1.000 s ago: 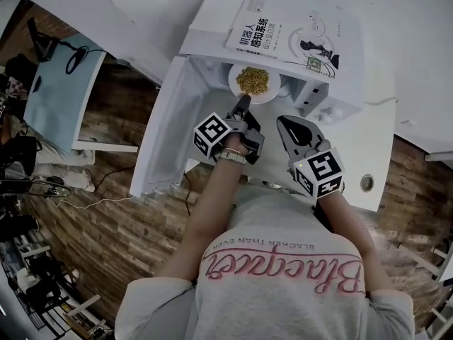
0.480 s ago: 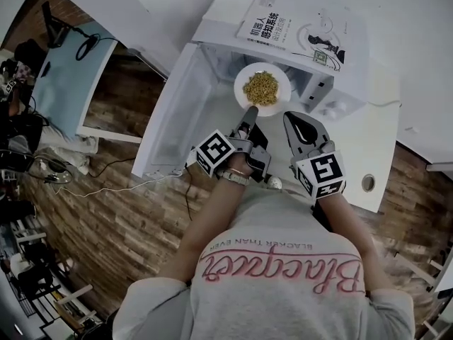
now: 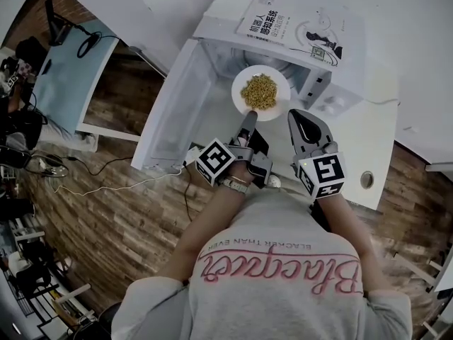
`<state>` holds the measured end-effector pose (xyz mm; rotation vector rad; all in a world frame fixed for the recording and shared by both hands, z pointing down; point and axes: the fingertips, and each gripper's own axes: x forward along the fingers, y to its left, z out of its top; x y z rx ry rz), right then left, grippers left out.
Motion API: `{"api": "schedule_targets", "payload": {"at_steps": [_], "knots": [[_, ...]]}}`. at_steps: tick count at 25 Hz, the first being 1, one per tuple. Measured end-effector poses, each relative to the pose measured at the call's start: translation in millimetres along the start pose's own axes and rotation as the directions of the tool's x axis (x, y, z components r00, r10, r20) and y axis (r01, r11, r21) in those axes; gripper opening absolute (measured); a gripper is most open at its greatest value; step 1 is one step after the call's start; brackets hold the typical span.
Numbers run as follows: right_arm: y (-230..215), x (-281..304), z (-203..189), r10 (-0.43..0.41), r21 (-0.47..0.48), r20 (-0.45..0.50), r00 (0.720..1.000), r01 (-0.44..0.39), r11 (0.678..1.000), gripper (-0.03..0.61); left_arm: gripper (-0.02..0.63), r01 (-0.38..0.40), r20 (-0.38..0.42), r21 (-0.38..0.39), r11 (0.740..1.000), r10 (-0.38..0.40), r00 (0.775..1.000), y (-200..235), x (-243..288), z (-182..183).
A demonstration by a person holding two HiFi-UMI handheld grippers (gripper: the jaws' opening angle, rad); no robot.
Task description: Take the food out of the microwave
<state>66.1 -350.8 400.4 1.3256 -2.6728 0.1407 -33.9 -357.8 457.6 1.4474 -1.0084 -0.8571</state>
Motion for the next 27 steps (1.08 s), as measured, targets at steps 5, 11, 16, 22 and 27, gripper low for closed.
{"api": "schedule_targets", "payload": {"at_steps": [5, 11, 16, 22, 27], "knots": [[-0.2, -0.5, -0.1, 0.0, -0.005, -0.006, 1.0, 0.0, 1.0, 0.009, 0.017, 0.001, -0.004, 0.002, 1.0, -0.001, 1.0, -2.3, 0.8, -0.6], [-3.6, 2.8, 1.5, -0.009, 0.003, -0.002, 1.0, 0.009, 1.0, 0.009, 0.017, 0.008, -0.008, 0.005, 1.0, -0.008, 1.0, -6.0, 3.9, 0.3], [-6.1, 4.9, 3.4, -0.012, 0.008, 0.002, 1.0, 0.012, 1.0, 0.009, 0.017, 0.005, -0.009, -0.002, 1.0, -0.005, 1.0, -6.6, 6.6, 1.7], [-10.9, 6.2, 4.1, -0.017, 0.01, 0.004, 1.0, 0.017, 1.0, 0.009, 0.017, -0.004, -0.017, -0.003, 1.0, 0.004, 1.0, -6.2, 10.7, 0.4], [-14.3, 7.1, 3.5, -0.018, 0.01, 0.004, 1.0, 0.018, 1.0, 0.009, 0.017, -0.004, -0.017, 0.001, 1.0, 0.004, 1.0, -6.0, 14.0, 0.4]]}}
